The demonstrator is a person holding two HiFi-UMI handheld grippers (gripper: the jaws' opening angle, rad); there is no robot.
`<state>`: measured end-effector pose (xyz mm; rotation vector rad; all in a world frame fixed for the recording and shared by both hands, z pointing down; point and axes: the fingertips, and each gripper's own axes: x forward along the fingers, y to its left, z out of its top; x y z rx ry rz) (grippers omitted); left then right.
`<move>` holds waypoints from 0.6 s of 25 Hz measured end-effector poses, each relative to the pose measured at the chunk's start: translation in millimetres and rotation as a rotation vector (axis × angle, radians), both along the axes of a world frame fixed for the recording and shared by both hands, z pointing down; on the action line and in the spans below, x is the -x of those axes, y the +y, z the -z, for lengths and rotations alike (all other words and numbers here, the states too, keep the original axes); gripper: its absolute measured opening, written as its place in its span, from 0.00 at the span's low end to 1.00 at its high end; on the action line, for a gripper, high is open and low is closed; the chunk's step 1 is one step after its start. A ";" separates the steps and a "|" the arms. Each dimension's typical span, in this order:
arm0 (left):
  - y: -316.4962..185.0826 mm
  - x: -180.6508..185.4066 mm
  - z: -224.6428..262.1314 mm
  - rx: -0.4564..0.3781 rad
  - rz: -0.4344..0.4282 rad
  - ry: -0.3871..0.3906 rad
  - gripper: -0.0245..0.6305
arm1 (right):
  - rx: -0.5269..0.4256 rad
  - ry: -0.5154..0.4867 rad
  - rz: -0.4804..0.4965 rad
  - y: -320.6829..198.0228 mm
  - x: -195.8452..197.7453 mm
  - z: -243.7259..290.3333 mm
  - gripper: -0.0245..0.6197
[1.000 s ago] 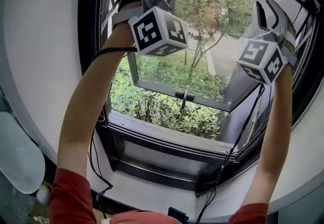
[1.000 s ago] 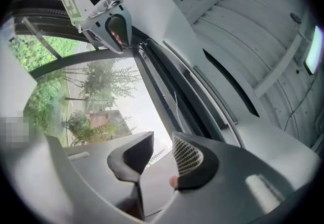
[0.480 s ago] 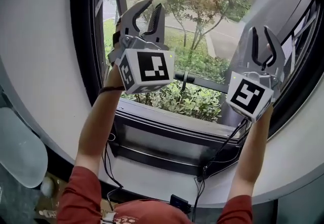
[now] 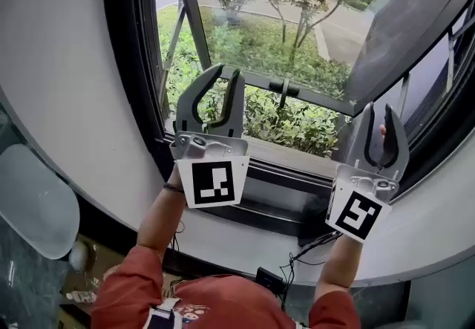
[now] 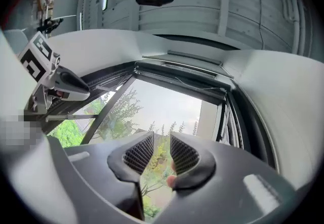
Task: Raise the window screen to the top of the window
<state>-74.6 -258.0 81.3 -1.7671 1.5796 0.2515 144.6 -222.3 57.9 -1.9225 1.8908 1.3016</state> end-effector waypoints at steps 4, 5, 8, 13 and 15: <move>4.0 3.6 -53.5 0.106 -0.016 0.047 0.16 | 0.108 -0.036 0.020 0.2 -9.6 -55.0 0.21; 3.8 4.4 -64.2 0.130 -0.015 0.058 0.16 | 0.132 -0.044 0.020 -0.3 -11.9 -68.2 0.21; 4.1 3.8 -90.6 0.185 -0.028 0.079 0.16 | 0.192 -0.075 0.030 -2.6 -15.6 -105.3 0.20; 9.9 5.6 -133.1 0.267 -0.034 0.117 0.16 | 0.327 -0.112 0.038 -5.2 -20.4 -170.0 0.20; 11.9 7.8 -150.2 0.298 -0.043 0.134 0.16 | 0.362 -0.129 0.053 -4.1 -17.4 -187.4 0.20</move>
